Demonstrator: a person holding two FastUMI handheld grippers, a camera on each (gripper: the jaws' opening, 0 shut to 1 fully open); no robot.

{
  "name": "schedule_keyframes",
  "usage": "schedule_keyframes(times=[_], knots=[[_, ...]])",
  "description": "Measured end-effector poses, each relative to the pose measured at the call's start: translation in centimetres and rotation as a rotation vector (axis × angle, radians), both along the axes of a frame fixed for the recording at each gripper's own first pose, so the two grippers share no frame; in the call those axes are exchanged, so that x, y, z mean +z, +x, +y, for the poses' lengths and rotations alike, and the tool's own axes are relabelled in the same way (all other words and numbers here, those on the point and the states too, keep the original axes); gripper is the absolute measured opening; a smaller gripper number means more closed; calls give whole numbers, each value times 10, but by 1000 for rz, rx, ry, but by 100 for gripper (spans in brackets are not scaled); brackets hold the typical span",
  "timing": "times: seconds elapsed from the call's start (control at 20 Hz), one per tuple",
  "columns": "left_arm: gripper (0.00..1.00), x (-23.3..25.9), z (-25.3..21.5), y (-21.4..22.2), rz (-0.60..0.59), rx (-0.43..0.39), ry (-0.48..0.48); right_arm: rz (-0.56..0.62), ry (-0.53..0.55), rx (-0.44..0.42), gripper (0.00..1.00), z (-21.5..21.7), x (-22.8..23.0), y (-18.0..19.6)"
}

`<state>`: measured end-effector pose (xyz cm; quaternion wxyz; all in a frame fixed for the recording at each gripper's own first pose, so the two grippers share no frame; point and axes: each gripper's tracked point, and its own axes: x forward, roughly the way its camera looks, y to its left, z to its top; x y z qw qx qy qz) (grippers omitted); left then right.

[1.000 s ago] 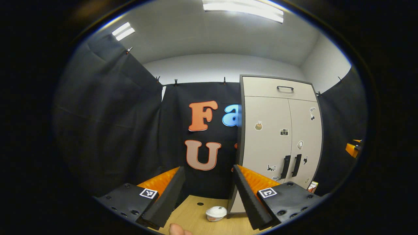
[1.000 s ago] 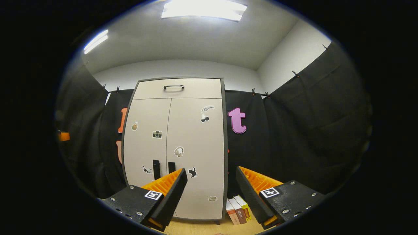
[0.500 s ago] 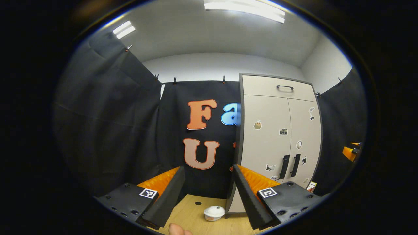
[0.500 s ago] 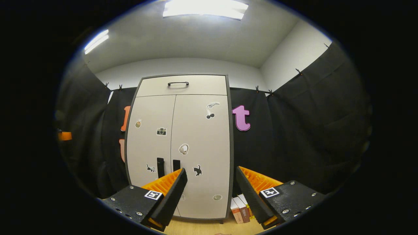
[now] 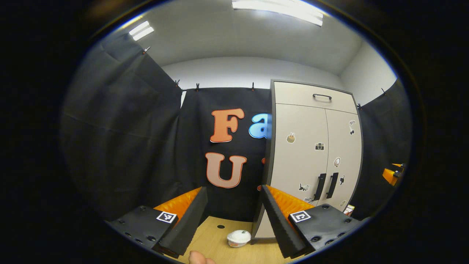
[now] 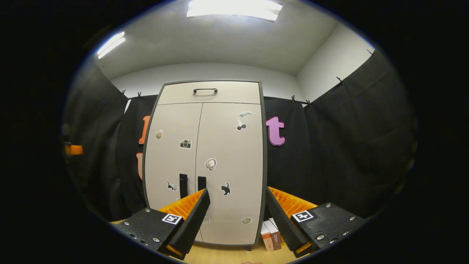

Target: Grab one shoe with the right hand and put it into the shoe cabinet, grab the other shoe with the left hand and put it into the shoe cabinet; then close the right door with the right hand and the left door with the left hand.

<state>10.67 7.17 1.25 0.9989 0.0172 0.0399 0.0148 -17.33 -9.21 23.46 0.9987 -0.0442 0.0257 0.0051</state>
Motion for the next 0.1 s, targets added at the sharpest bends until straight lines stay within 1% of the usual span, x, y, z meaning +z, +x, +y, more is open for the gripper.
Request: schedule_keyframes(times=[0.05, 0.1], knots=[[99, 0, -1, 0, -1, 0, 1, -1, 4, 1, 94, -1, -1, 1], [96, 0, -2, 1, -3, 0, 2, -3, 6, 3, 94, -1, -1, 0]])
